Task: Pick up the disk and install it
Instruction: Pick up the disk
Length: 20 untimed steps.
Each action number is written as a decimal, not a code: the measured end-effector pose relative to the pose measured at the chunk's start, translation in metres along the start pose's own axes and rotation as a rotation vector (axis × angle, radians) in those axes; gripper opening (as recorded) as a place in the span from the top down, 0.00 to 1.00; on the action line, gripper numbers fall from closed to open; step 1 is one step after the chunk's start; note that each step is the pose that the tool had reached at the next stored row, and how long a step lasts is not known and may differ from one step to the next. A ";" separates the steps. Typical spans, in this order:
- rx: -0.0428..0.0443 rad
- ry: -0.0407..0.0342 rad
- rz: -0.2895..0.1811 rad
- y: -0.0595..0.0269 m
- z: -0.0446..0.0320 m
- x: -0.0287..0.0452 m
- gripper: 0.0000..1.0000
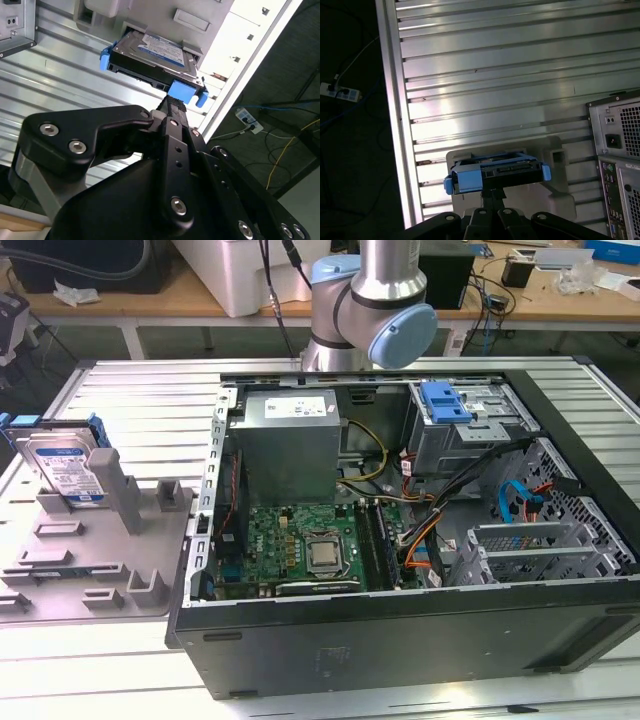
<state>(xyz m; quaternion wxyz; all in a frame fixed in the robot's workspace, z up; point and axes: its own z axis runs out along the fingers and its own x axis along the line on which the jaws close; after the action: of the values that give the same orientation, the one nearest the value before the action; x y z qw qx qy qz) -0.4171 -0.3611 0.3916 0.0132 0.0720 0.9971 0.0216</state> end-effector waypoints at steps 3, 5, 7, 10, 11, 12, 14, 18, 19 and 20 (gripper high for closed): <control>0.0000 0.0000 0.000 0.0000 0.0000 0.0000 0.89; 0.0000 0.0000 0.000 0.0000 0.0000 0.0001 0.89; 0.0000 0.0000 0.000 0.0000 0.0000 0.0001 0.89; 0.0000 0.0000 0.000 0.0000 0.0000 0.0002 0.89; 0.0000 0.0000 0.000 0.0000 0.0000 0.0002 0.89; 0.0000 0.0000 0.000 0.0000 0.0000 0.0002 0.89; 0.0000 0.0000 0.000 0.0000 0.0000 0.0002 0.89; -0.0001 0.0000 0.000 -0.0001 0.0000 0.0003 0.89; -0.0001 0.0000 0.000 -0.0001 0.0001 0.0003 0.89; 0.0000 0.0001 0.000 -0.0001 0.0000 0.0003 0.83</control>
<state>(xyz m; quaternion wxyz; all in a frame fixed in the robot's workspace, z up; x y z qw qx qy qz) -0.4174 -0.3611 0.3916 0.0132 0.0720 0.9971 0.0216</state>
